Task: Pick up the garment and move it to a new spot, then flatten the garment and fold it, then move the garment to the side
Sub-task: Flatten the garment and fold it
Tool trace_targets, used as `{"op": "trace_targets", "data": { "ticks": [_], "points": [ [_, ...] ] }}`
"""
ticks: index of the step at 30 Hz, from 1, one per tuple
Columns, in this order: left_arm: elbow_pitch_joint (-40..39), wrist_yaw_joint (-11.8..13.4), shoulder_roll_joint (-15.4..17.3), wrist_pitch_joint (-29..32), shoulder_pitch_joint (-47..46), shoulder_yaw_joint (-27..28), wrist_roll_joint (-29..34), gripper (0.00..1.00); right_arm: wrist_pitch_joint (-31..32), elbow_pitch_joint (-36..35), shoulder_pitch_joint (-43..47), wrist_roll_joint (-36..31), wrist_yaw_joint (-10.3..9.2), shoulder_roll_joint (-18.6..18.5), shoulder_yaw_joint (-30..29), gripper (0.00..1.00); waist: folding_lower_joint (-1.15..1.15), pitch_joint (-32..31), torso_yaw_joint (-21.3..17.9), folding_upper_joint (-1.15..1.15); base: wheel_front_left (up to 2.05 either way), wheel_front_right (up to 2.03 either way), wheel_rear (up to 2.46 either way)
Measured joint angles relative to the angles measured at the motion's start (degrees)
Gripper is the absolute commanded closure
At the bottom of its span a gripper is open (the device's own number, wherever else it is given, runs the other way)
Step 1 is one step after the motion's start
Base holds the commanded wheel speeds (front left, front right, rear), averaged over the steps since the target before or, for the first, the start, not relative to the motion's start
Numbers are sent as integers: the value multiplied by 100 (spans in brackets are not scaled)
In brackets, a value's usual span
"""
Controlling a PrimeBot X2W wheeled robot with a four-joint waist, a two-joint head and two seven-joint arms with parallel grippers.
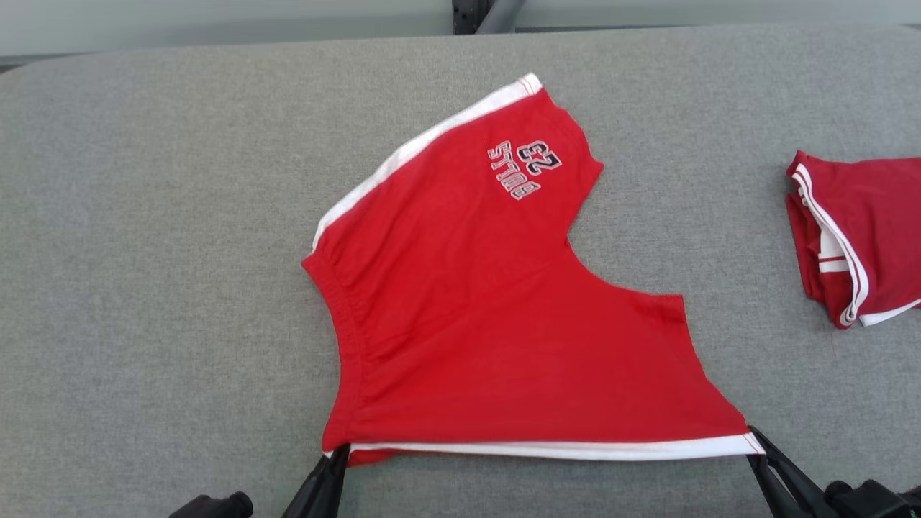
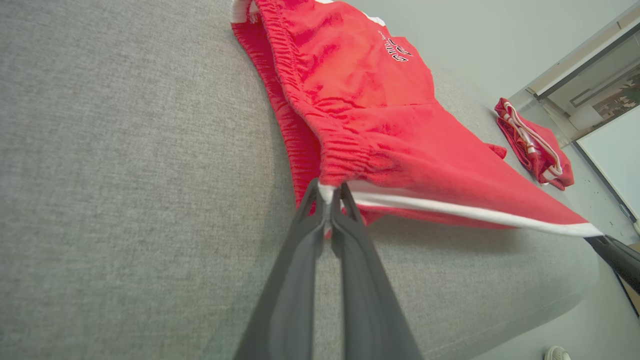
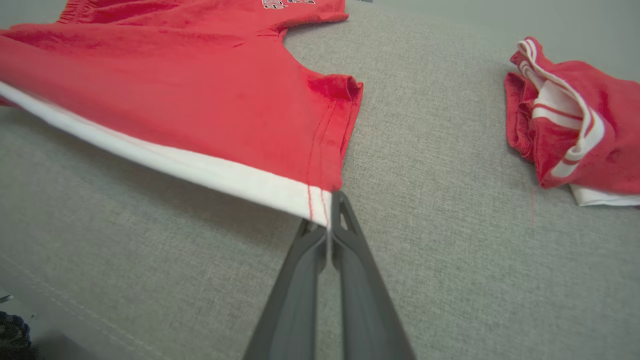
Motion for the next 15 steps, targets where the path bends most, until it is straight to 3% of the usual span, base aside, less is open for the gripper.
{"op": "trace_targets", "data": {
  "ticks": [4, 7, 11, 15],
  "points": [
    [-441, 104, -27, -1, 600, 127, -52, 100, 59, -643, 687, 8, 0, 111, -274, 100, 0, -354, 32, 0, 0, 0, 0],
    [-812, 167, 35, 199, 701, 189, -291, 100, 486, -1084, 579, 90, -1, 55, -280, 100, 0, -527, 50, 0, 0, 0, 0],
    [-1018, 279, 68, 716, 418, 349, -670, 100, 1195, -1211, -361, 441, 0, -151, -15, 100, 0, -433, 50, 0, 0, 0, 0],
    [-1283, 452, 101, 1478, -663, 603, -1006, 100, 2209, -973, -1936, 1009, -2, -320, 304, 100, 0, -92, 50, 0, 0, 0, 0]
  ]
}}
